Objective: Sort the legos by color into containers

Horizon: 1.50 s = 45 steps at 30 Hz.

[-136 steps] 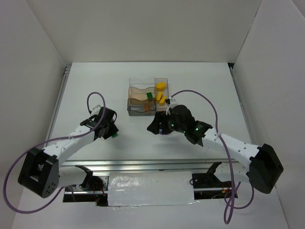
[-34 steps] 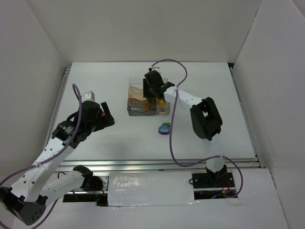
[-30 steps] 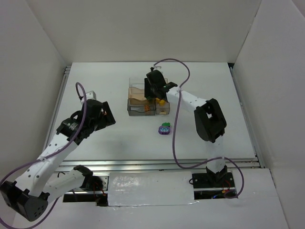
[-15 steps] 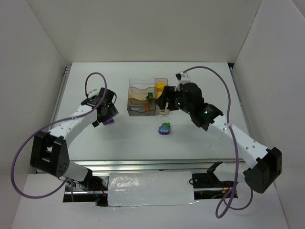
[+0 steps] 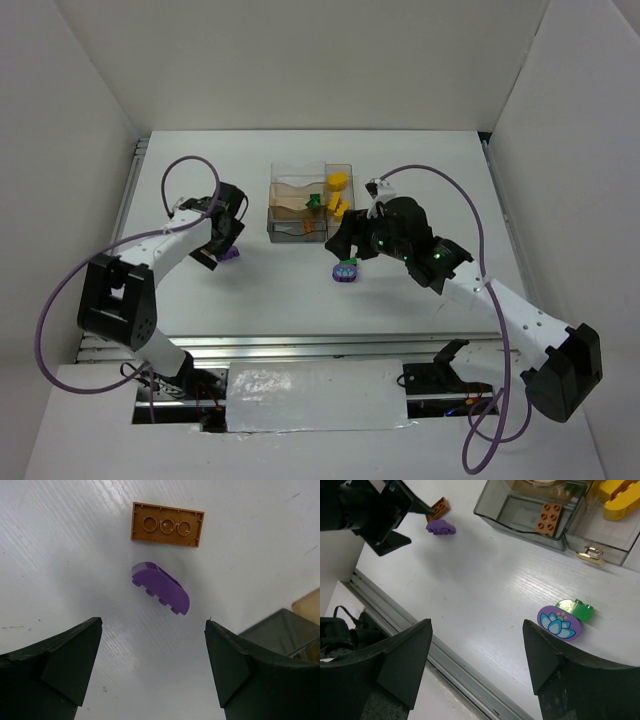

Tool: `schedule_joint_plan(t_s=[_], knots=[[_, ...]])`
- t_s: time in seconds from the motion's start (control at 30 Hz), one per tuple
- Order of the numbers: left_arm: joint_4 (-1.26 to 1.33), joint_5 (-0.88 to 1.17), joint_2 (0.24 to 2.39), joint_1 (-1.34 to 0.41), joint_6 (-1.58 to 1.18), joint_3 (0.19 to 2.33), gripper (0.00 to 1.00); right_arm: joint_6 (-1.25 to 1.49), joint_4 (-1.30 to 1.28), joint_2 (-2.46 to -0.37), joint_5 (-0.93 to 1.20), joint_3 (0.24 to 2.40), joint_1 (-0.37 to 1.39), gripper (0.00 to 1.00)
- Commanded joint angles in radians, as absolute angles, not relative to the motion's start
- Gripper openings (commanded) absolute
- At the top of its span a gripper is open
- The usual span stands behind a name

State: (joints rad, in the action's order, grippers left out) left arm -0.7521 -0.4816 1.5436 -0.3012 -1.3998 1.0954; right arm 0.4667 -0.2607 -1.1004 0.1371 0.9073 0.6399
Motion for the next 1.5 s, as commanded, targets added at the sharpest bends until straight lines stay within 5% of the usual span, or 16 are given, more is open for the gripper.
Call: schedule_joint_plan(t_s=[0.0, 0.43, 0.63, 0.7, 0.87, 0.93, 1.0, 1.23, 1.47], knots=[[-0.799, -0.515, 1.618, -0.296, -1.531, 1.169, 0.96, 0.468, -0.207, -1.052, 0.186, 0.888, 0.649, 0.8], [-0.761, -0.598, 1.77, -0.296, -1.568, 1.187, 0.87, 0.451, -0.245, -0.96, 0.206, 0.821, 0.661, 0.8], [-0.69, -0.545, 1.787, -0.296, -1.548, 1.111, 0.72, 0.451, -0.238, -0.969, 0.213, 0.827, 0.661, 0.8], [-0.683, -0.534, 1.792, -0.298, -1.543, 1.097, 0.53, 0.451, -0.239, -0.969, 0.212, 0.831, 0.661, 0.8], [-0.624, -0.5, 1.738, -0.324, -1.532, 1.019, 0.45, 0.445, -0.249, -0.979, 0.203, 0.848, 0.664, 0.8], [-0.612, -0.482, 1.703, -0.339, -1.519, 0.996, 0.16, 0.446, -0.239, -0.988, 0.206, 0.848, 0.663, 0.8], [-0.595, -0.462, 1.659, -0.366, -1.502, 0.986, 0.02, 0.457, -0.219, -1.0, 0.219, 0.844, 0.664, 0.8], [-0.364, -0.41, 1.376, -0.535, -1.196, 0.908, 0.0, 0.549, -0.152, -1.035, 0.212, 0.831, 0.663, 0.81], [0.128, 0.004, 1.054, -0.594, -0.749, 0.698, 0.0, 0.745, -0.141, -1.016, 0.092, 0.847, 0.647, 0.8]])
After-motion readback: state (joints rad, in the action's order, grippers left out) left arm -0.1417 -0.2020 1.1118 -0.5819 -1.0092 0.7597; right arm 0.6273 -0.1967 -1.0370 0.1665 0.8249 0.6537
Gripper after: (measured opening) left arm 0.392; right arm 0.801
